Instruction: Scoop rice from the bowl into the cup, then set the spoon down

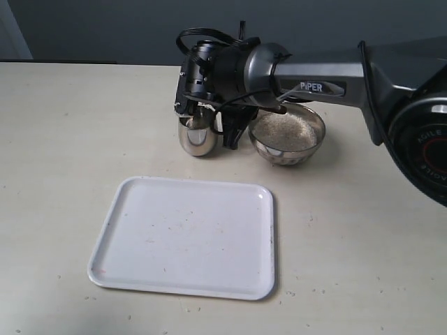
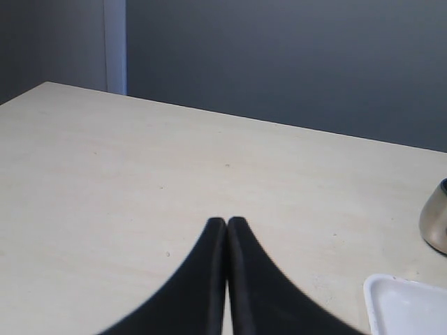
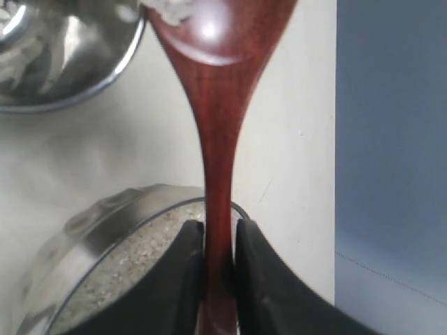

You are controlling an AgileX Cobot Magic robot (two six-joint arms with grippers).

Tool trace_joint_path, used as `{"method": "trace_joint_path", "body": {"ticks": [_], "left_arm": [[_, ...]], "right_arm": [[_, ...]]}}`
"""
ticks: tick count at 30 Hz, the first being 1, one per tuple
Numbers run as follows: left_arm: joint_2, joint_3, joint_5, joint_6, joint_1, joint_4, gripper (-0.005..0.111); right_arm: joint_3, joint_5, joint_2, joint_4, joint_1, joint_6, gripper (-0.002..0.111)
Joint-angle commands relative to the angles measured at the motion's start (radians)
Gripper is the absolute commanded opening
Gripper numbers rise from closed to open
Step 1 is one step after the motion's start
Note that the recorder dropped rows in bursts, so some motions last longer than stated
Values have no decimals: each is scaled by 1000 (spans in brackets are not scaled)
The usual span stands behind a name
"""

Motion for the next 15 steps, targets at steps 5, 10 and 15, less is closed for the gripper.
{"method": "trace_joint_path", "body": {"ticks": [5, 10, 15], "left_arm": [[-5, 1, -8, 0, 2, 1, 1], [-5, 1, -8, 0, 2, 1, 1], [-5, 1, -8, 0, 2, 1, 1]], "right_arm": [[2, 16, -13, -17, 11, 13, -1], [44, 16, -11, -99, 18, 76, -1], [83, 16, -11, -126, 18, 105, -1]]}}
